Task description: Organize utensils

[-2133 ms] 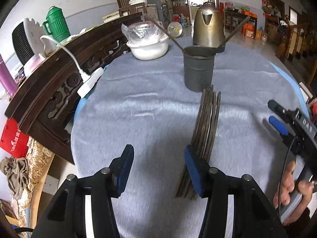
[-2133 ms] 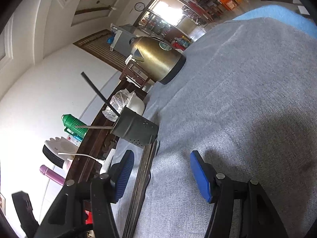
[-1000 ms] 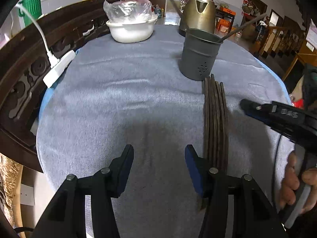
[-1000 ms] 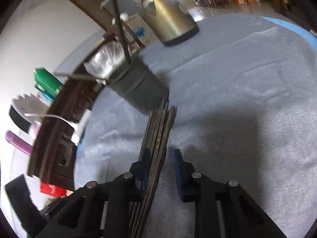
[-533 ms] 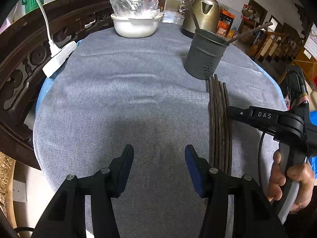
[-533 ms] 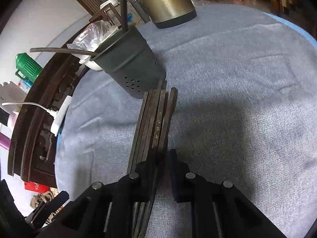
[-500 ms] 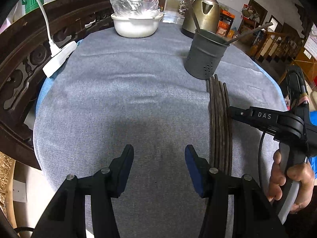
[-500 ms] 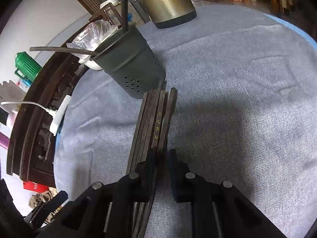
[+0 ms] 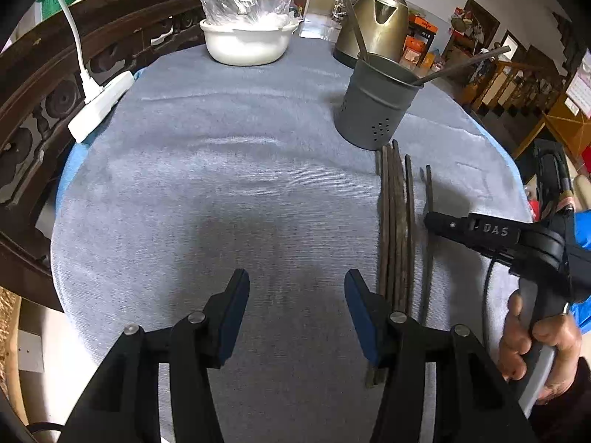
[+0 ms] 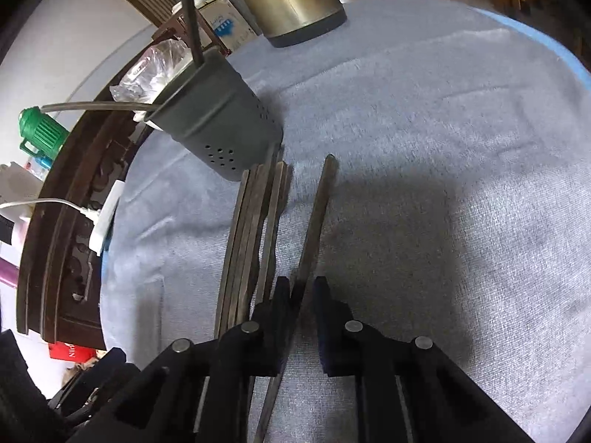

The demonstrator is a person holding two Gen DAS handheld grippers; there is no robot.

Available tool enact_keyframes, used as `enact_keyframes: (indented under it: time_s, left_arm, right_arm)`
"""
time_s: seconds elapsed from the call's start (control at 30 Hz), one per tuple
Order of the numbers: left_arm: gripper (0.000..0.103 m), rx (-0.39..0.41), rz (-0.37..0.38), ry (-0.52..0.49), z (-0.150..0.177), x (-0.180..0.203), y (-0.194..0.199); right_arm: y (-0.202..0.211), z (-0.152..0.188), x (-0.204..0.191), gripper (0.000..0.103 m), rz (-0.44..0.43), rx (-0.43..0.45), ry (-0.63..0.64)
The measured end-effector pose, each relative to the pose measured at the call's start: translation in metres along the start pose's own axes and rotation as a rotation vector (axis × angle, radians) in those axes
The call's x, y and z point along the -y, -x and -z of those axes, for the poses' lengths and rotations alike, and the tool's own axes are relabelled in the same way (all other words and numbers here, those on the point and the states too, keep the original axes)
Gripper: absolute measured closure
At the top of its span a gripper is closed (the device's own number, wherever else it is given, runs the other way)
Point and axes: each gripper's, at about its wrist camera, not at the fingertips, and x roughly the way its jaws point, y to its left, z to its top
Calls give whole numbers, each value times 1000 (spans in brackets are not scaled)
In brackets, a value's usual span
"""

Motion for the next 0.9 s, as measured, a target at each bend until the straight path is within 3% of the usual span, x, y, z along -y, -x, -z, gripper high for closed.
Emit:
enact_keyframes:
  time_s: [0.2,0.33,0.67,0.9]
  left_arm:
    - [49,-9,-6,-21,0,9,2]
    - [49,-23,14,-36,-9,15,-1]
    - [49,-123,138,-85,-51,43,-43]
    - [64,-169,156,-93,-69,51,-70]
  right_arm:
    - [2,3,0,90,-7,-9,40]
    - [8,5,3,90,44,3,93]
    - [25,7,35,92,63,-36,111]
    - [31,11,47,92,30,-28,94]
